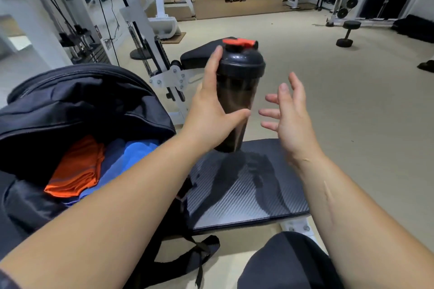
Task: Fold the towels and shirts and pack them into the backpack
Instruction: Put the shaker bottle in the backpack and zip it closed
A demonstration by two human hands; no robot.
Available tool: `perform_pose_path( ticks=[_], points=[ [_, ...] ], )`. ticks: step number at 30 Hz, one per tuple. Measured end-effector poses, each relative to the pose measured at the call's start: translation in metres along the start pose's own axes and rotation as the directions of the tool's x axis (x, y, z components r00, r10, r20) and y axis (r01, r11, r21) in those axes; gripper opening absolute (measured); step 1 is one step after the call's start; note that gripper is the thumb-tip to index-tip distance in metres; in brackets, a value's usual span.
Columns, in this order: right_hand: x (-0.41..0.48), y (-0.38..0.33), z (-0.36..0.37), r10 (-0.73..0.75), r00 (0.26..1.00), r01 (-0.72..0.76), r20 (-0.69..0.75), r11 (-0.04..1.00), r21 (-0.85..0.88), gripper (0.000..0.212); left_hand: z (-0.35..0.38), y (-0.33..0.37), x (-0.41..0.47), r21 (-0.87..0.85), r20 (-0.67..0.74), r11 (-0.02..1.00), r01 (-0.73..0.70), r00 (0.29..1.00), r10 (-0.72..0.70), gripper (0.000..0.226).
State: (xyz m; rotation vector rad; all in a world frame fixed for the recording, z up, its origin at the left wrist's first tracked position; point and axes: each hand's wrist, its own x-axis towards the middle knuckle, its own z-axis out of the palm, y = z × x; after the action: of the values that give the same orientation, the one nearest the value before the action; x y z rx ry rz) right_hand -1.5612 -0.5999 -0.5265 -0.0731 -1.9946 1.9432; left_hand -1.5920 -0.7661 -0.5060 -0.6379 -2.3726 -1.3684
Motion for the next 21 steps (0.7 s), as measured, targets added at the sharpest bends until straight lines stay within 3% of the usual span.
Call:
perform_pose_path(
  ticks=[2,6,10,12,15,21],
  points=[
    [-0.003,0.005,0.016,0.078,0.997,-0.078,0.006,0.997,-0.006,0.049,-0.021,0.001,0.017,0.056,-0.082,0.998,-0.018,0.996,0.023,0.12],
    [-0.013,0.028,0.058,0.196,0.96,-0.164,0.2,0.972,-0.166,0.043,-0.059,-0.011,0.041,0.181,-0.137,0.983,-0.003,0.99,0.028,0.121],
    [-0.027,0.049,0.1,0.275,0.833,-0.122,0.481,0.938,-0.325,0.043,-0.085,-0.032,0.033,0.246,-0.15,0.966,0.077,0.988,-0.04,0.122],
    [-0.03,0.059,0.119,0.297,0.782,-0.086,0.549,0.923,-0.376,0.043,-0.093,-0.037,0.02,0.26,-0.149,0.962,0.078,0.988,-0.04,0.121],
    [-0.032,0.072,0.14,0.318,0.77,-0.045,0.553,0.892,-0.45,0.041,-0.106,-0.041,-0.006,0.269,-0.15,0.961,0.066,0.988,-0.026,0.121],
    [-0.035,0.083,0.16,0.31,0.826,-0.012,0.47,0.844,-0.537,0.024,-0.131,-0.062,-0.065,0.233,-0.178,0.963,0.134,0.98,-0.093,0.126]
  ],
)
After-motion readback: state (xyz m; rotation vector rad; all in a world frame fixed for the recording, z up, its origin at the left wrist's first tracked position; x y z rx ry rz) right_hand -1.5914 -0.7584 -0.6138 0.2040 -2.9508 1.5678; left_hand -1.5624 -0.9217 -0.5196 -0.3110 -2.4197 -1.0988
